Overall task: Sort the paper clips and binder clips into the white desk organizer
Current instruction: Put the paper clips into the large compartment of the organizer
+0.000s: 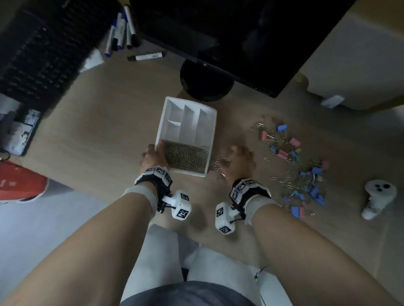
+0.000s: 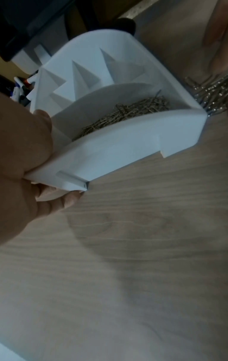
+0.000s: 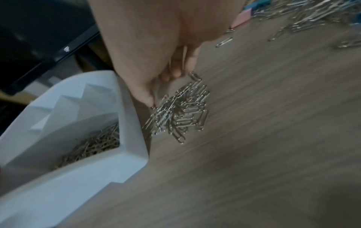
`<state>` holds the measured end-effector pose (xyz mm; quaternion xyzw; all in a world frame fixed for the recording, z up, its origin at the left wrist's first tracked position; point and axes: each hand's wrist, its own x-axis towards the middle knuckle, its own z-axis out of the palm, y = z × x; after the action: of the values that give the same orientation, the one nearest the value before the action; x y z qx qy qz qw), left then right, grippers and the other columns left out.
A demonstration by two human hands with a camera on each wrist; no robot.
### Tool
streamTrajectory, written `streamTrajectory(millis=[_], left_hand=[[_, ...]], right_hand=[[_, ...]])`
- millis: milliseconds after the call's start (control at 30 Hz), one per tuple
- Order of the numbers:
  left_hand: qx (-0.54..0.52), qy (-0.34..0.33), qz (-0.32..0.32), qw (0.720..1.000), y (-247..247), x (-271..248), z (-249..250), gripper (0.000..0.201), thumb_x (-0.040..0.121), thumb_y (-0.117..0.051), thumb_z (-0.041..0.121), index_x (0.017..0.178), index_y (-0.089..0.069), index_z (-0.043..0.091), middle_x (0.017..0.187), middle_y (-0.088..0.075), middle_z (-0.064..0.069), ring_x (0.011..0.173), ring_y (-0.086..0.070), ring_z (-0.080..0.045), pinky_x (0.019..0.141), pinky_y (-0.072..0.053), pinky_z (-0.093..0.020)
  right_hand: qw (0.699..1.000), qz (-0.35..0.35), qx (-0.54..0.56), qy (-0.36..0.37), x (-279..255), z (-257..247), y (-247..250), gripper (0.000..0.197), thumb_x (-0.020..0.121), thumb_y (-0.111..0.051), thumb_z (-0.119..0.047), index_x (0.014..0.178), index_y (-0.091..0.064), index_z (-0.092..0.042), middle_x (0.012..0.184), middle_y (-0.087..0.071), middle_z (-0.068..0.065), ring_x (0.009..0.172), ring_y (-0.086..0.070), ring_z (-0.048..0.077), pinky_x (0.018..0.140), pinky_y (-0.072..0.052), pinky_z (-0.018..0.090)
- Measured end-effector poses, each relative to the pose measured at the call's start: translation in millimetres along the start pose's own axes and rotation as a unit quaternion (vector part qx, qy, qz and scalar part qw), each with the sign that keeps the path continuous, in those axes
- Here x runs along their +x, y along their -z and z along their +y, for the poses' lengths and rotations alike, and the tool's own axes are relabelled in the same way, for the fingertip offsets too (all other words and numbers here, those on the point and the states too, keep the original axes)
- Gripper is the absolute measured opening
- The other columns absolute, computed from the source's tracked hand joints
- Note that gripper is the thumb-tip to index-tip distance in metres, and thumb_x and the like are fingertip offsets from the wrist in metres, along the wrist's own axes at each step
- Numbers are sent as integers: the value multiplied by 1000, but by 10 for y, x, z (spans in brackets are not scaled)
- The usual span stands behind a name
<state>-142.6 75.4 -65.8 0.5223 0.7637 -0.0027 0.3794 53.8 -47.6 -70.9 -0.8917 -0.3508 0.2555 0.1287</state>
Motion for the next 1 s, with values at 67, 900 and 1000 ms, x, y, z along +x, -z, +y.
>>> streamTrajectory(millis=[67,900,1000], left_hand=[[12,-18,-3,1000,9,-9,-7,62,97,-21,62,133,-44,17,128,-52,-20,120,-50,-40,101,-41,-52],[19,-61,-31,997,164,122,-139,46,99,-36,47,131,-47,15,119,-55,-17,112,-55,-38,98,-46,-49],[8,-55,-25,998,91,23,-161,51,98,-32,55,130,-46,17,120,-55,-16,114,-53,-38,98,-44,-48]], right_hand=[[994,-1,-12,-104,-47,48,38,81,69,-79,-54,136,-48,-22,139,-43,9,126,-40,33,98,-39,45],[988,16,131,-78,-19,-226,-165,22,76,-75,-13,66,-68,-31,74,-72,-6,73,-69,14,79,-55,24],[982,44,183,5,-6,-319,-6,14,73,-76,-5,76,-75,-18,73,-72,-4,64,-64,8,66,-50,15]])
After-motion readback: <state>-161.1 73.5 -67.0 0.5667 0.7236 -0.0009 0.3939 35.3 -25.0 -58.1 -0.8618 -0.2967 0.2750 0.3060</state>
